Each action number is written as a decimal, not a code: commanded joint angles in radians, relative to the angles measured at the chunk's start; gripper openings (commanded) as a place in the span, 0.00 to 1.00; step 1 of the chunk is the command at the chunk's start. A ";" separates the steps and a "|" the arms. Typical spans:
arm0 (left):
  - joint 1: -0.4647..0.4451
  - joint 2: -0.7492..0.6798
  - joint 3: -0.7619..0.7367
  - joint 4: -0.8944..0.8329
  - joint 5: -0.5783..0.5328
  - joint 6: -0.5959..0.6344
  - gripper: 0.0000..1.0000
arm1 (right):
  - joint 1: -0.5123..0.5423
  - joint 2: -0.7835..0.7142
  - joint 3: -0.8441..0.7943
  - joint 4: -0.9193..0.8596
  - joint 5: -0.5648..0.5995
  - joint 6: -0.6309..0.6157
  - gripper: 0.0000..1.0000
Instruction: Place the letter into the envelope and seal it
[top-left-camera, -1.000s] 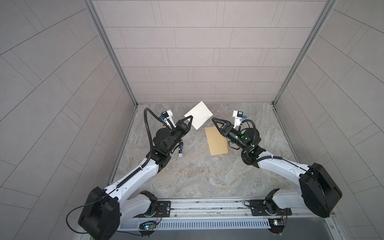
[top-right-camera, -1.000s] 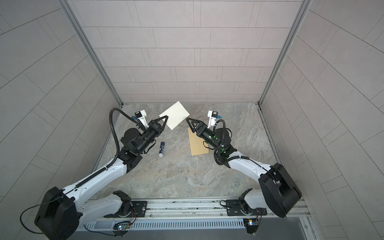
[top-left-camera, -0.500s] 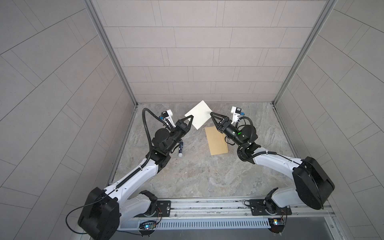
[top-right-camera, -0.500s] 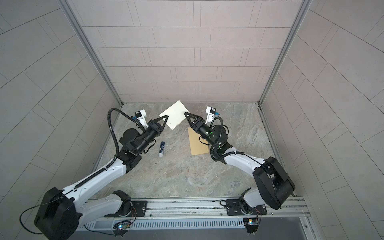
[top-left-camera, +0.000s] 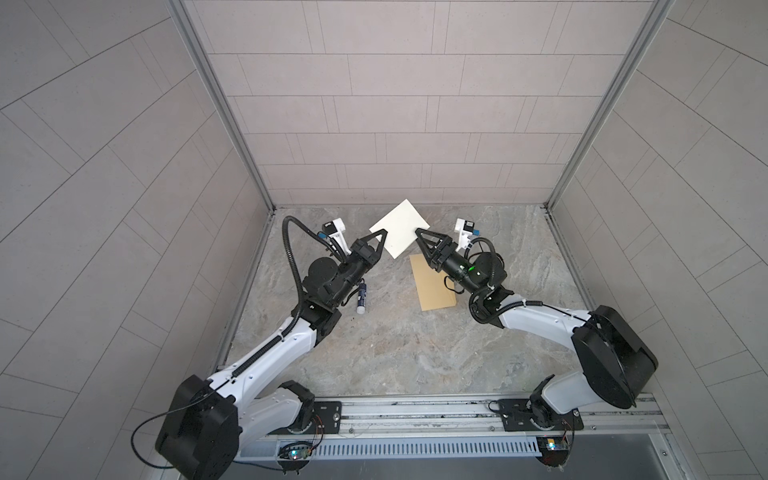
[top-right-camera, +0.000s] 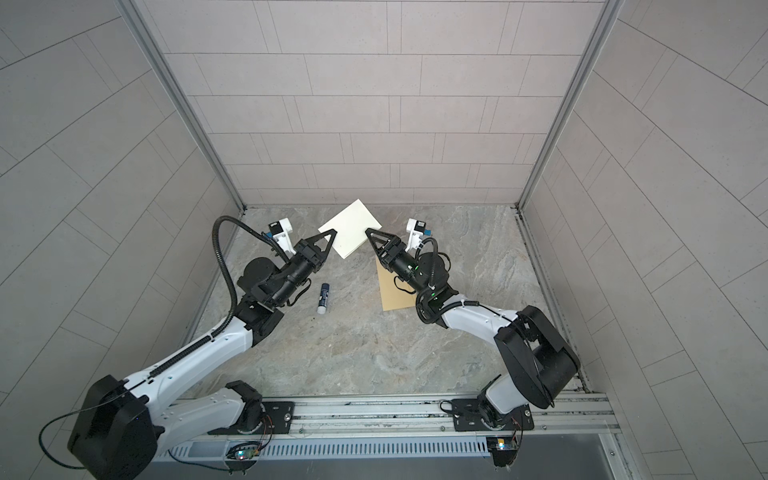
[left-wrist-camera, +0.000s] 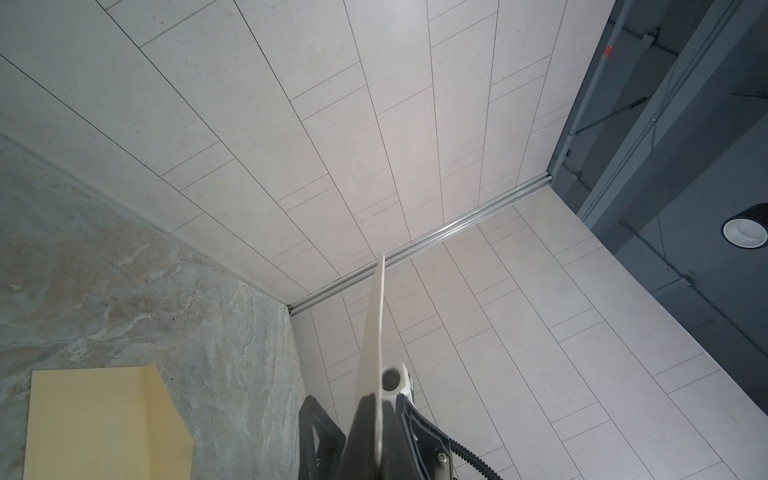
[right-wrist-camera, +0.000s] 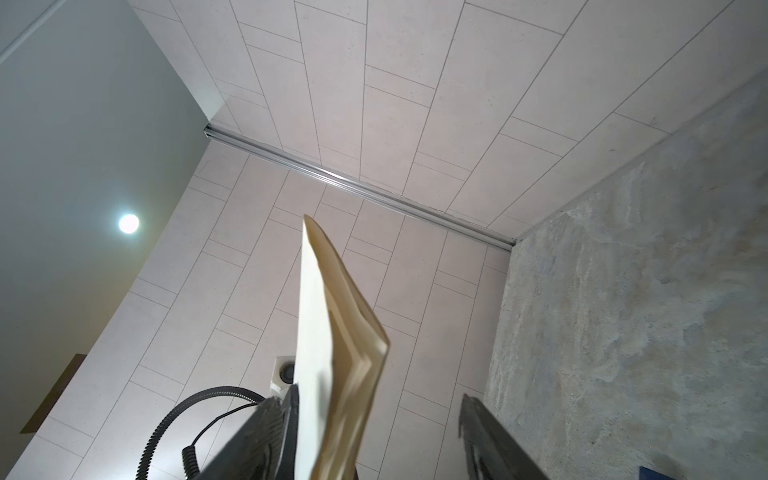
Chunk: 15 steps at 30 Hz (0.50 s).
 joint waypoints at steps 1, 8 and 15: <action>0.007 -0.024 -0.004 0.040 0.009 0.009 0.00 | 0.012 -0.015 -0.005 0.044 0.019 0.043 0.73; 0.006 -0.011 -0.006 0.056 0.028 -0.012 0.00 | 0.026 0.054 0.084 0.150 -0.037 0.073 0.67; 0.006 -0.005 -0.018 0.055 0.039 -0.005 0.00 | 0.026 0.085 0.118 0.167 -0.040 0.067 0.31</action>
